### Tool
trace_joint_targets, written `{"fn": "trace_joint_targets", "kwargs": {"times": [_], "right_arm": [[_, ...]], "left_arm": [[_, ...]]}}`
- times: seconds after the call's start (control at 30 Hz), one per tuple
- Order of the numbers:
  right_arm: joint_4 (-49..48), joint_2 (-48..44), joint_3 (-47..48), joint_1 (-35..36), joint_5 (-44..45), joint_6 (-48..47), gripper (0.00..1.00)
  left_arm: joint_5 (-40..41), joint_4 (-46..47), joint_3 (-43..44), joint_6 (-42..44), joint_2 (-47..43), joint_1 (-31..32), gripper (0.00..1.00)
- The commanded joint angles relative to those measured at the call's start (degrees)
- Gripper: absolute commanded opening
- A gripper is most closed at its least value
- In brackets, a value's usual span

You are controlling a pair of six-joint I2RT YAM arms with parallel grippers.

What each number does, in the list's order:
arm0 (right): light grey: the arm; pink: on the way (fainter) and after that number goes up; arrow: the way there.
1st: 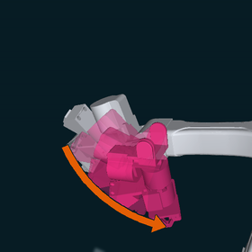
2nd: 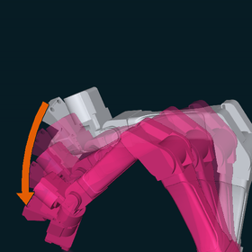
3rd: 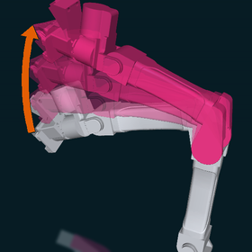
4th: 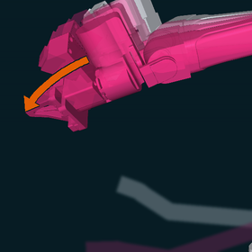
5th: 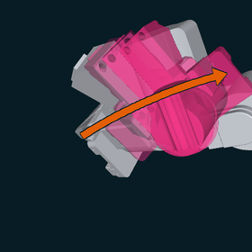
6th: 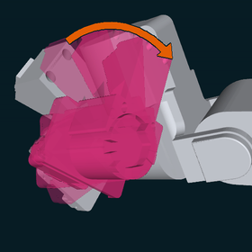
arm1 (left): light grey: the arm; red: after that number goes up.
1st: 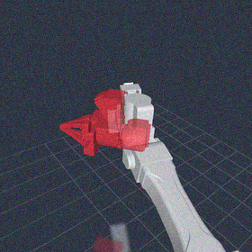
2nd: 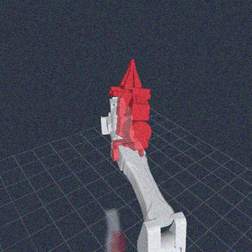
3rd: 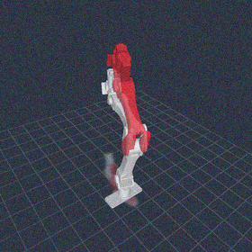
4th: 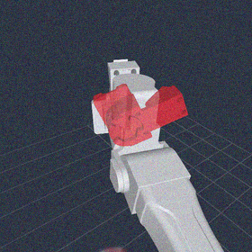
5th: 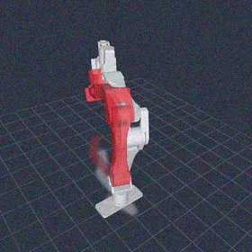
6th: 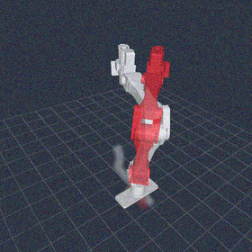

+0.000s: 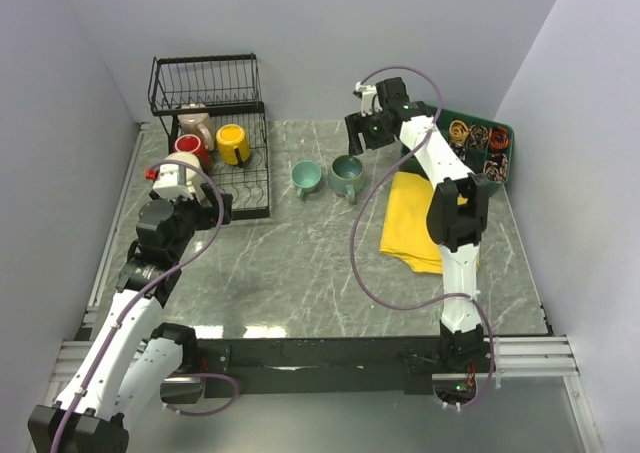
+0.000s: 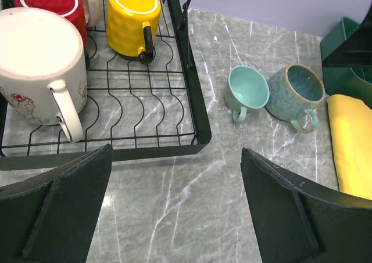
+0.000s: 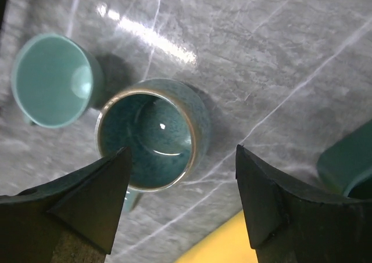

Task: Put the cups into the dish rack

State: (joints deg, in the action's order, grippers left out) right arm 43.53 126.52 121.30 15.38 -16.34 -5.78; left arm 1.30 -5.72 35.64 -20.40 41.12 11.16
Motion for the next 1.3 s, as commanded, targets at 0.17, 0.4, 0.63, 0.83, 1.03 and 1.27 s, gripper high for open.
{"fn": "trace_joint_targets", "kwargs": {"times": [0.17,0.4,0.63,0.83,1.03,1.27], "right_arm": [[5.3,5.6,5.7,0.8,-1.6,-13.8,0.78],[5.3,10.3,8.5,1.1,-2.6,-13.1,0.69],[5.4,12.4,9.1,1.5,-3.2,-11.9,0.59],[4.2,9.7,4.3,1.5,-5.0,-12.5,0.14],[-2.7,-5.0,-11.7,0.5,-7.7,-11.6,0.00],[-8.6,-22.4,-21.4,-2.3,-15.5,-6.5,0.00]], "left_arm": [[-0.9,1.6,1.8,1.3,0.9,-0.3,0.96],[-0.8,1.8,1.6,1.2,0.9,-0.3,0.96],[-3.7,3.3,0.7,0.5,0.2,-0.3,0.96],[-14.5,8.7,-1.3,-4.0,-0.6,-0.3,0.96],[-30.0,17.2,-1.0,-19.8,5.2,-0.3,0.96],[-44.5,41.7,-3.1,-46.2,14.9,1.8,0.96]]}}
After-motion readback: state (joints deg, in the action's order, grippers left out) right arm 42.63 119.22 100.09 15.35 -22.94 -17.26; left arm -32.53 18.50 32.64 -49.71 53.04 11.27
